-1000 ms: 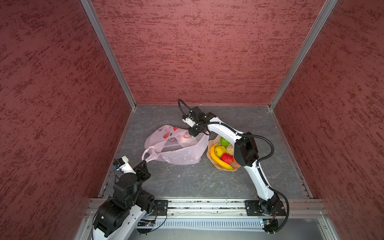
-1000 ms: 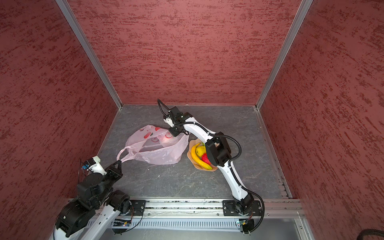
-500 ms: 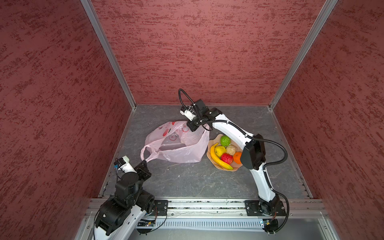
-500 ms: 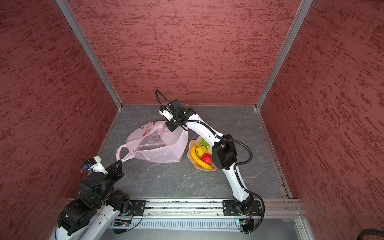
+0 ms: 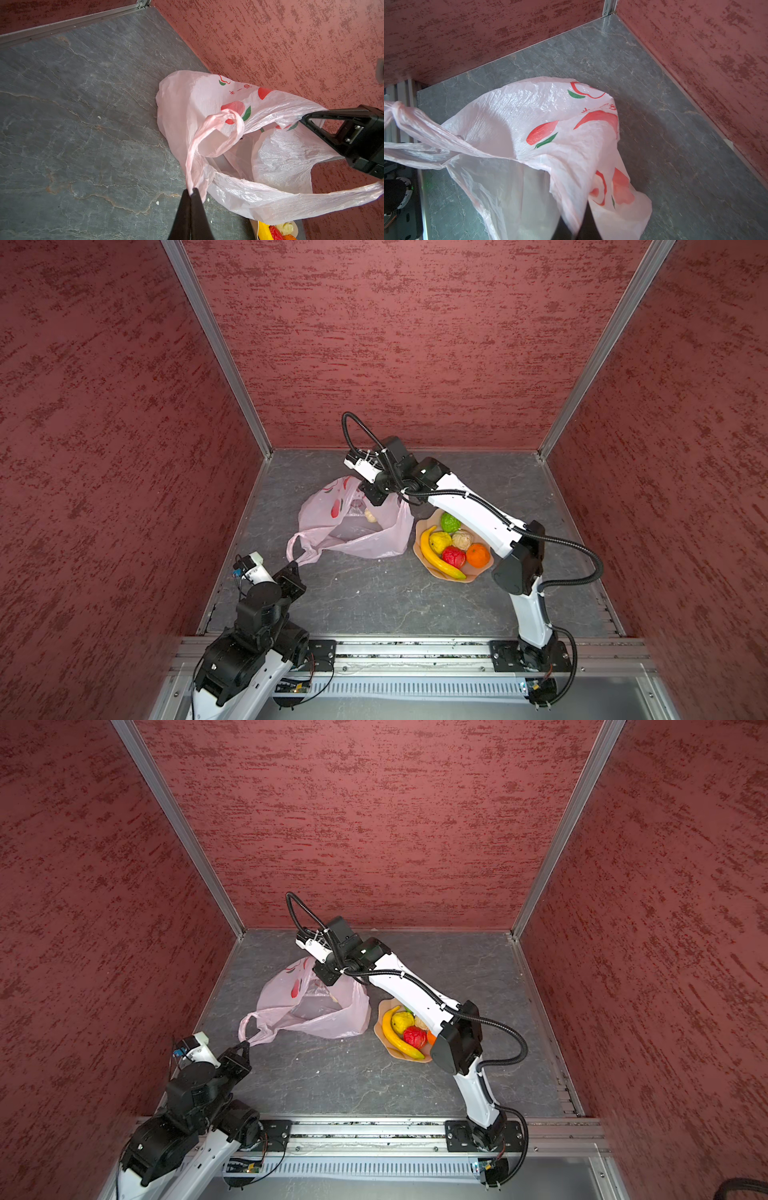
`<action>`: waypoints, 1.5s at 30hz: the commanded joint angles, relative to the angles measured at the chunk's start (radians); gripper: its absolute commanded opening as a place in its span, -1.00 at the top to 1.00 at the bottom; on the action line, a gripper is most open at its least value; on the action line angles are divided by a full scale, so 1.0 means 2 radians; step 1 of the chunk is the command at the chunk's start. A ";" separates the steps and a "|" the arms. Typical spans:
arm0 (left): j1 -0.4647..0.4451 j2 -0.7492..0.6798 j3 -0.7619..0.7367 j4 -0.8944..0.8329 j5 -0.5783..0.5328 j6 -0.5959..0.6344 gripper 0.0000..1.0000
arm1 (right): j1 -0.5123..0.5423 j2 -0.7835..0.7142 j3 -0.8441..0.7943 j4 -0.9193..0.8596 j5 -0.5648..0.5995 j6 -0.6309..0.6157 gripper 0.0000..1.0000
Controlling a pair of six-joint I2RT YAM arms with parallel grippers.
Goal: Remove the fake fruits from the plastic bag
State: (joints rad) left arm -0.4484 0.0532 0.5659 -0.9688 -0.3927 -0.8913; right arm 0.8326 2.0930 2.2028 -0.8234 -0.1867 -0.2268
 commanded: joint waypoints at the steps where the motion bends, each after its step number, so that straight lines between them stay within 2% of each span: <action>1: -0.001 0.005 0.005 -0.024 0.003 -0.030 1.00 | 0.018 -0.034 0.001 -0.022 -0.007 -0.019 1.00; 10: -0.001 0.036 0.012 -0.090 -0.026 -0.121 1.00 | 0.085 -0.114 -0.173 0.025 -0.015 0.048 1.00; 16: -0.001 0.075 0.016 -0.083 -0.010 -0.129 1.00 | 0.096 -0.147 -0.198 0.027 0.011 0.058 1.00; 21: 0.000 0.062 0.012 -0.080 -0.004 -0.131 1.00 | 0.096 -0.159 -0.234 0.043 0.033 0.071 1.00; 26: -0.001 0.056 0.012 -0.093 -0.003 -0.131 1.00 | 0.102 -0.188 -0.256 0.071 0.013 0.086 1.00; 32: -0.001 0.055 0.004 -0.079 0.010 -0.131 1.00 | 0.102 -0.195 -0.258 0.041 0.061 0.083 1.00; 37: -0.001 0.052 0.000 -0.075 0.023 -0.138 1.00 | 0.103 -0.206 -0.276 0.031 0.049 0.080 1.00; 45: -0.001 0.036 -0.007 -0.078 0.100 -0.160 1.00 | 0.101 -0.251 -0.358 0.018 0.115 0.128 0.94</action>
State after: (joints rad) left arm -0.4480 0.1406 0.5667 -1.1366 -0.2760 -1.1908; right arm 1.0317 1.6566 1.5185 -0.7685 -0.0288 -0.0181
